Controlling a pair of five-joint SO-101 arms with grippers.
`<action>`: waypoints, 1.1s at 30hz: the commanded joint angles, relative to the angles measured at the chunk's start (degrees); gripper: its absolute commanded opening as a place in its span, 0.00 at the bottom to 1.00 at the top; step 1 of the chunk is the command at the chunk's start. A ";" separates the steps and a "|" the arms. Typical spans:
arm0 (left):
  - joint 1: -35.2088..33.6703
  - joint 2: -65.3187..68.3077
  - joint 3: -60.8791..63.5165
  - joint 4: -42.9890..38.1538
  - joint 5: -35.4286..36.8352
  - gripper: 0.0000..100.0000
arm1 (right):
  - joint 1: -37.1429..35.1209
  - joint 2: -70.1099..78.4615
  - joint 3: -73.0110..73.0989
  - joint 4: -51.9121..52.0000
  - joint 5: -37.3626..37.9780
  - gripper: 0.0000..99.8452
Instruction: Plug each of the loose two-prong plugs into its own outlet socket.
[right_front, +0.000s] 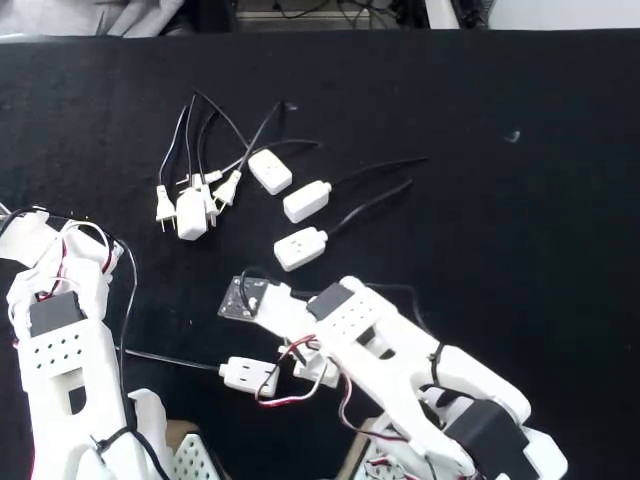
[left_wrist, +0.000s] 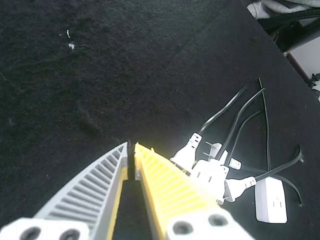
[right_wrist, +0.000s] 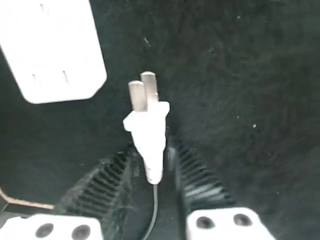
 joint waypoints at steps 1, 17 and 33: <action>-0.13 -1.32 -1.10 -0.88 0.35 0.03 | 1.58 0.13 -0.22 0.79 0.62 0.01; -0.13 -1.32 -1.10 -0.88 0.35 0.03 | 1.58 -13.41 0.04 3.87 0.62 0.14; -0.13 -1.32 -1.10 -0.88 0.35 0.03 | 1.32 -13.93 3.03 2.46 0.62 0.14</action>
